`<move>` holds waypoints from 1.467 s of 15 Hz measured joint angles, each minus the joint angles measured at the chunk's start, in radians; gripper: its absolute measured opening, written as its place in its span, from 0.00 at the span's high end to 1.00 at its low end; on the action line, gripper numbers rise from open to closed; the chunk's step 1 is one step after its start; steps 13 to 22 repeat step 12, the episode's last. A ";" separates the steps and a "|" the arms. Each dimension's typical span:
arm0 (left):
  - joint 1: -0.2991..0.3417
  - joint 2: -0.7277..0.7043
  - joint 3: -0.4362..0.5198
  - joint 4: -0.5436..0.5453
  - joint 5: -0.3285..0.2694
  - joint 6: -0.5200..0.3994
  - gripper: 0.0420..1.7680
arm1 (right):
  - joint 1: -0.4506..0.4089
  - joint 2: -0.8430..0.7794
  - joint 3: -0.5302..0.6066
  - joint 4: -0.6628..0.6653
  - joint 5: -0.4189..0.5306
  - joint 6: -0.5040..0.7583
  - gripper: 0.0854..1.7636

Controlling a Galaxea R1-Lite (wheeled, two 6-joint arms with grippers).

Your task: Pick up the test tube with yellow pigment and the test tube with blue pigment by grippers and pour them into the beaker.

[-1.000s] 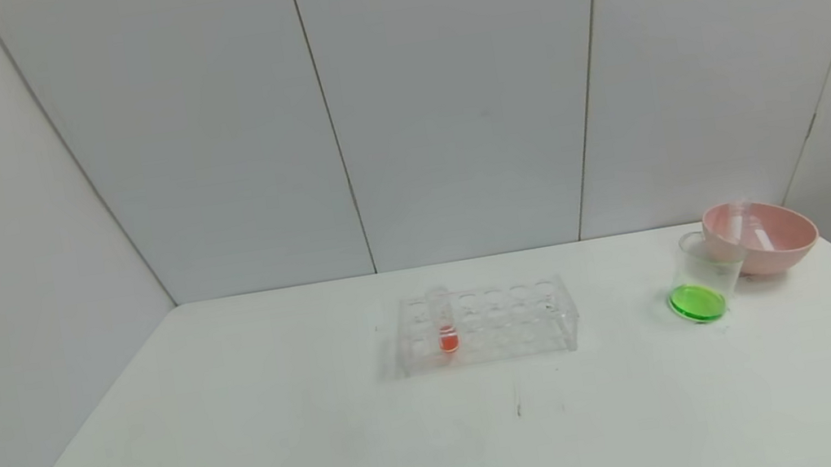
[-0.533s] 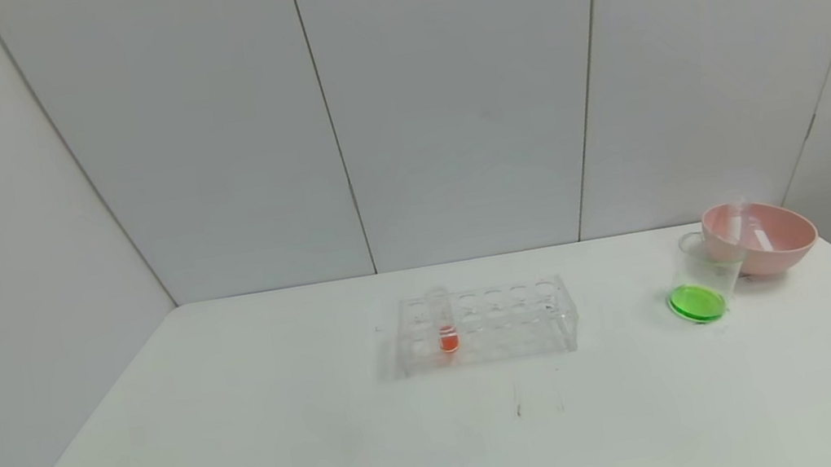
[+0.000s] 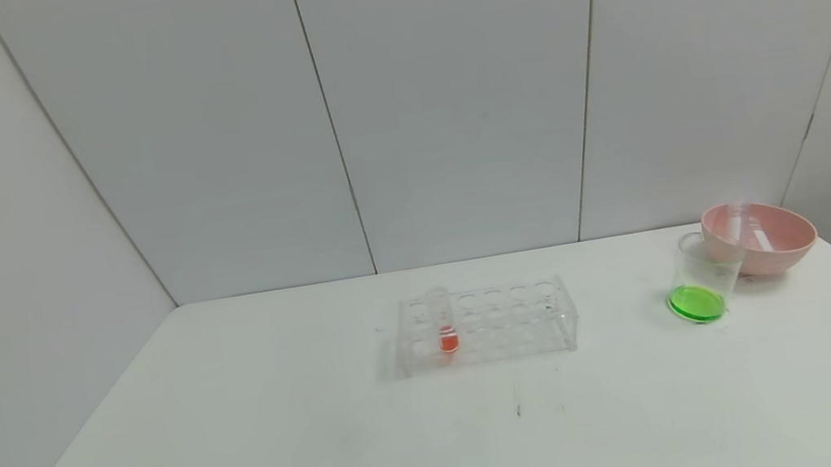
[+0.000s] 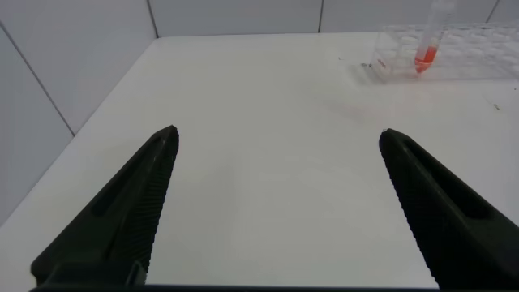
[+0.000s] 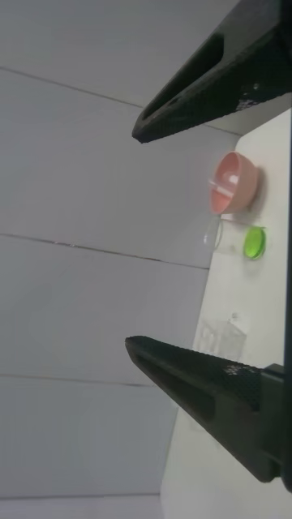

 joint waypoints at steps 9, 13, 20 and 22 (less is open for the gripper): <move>0.000 0.000 0.000 0.000 0.000 0.000 0.00 | 0.001 -0.023 0.275 0.288 -0.149 -0.032 0.03; 0.000 0.000 0.000 0.000 0.000 0.000 0.00 | 0.002 -0.023 0.278 0.290 -0.157 -0.021 0.03; 0.000 0.000 0.000 0.000 0.000 0.000 0.00 | 0.002 -0.023 0.278 0.290 -0.157 -0.021 0.03; 0.000 0.000 0.000 0.000 0.000 0.000 0.00 | 0.002 -0.023 0.278 0.290 -0.157 -0.021 0.03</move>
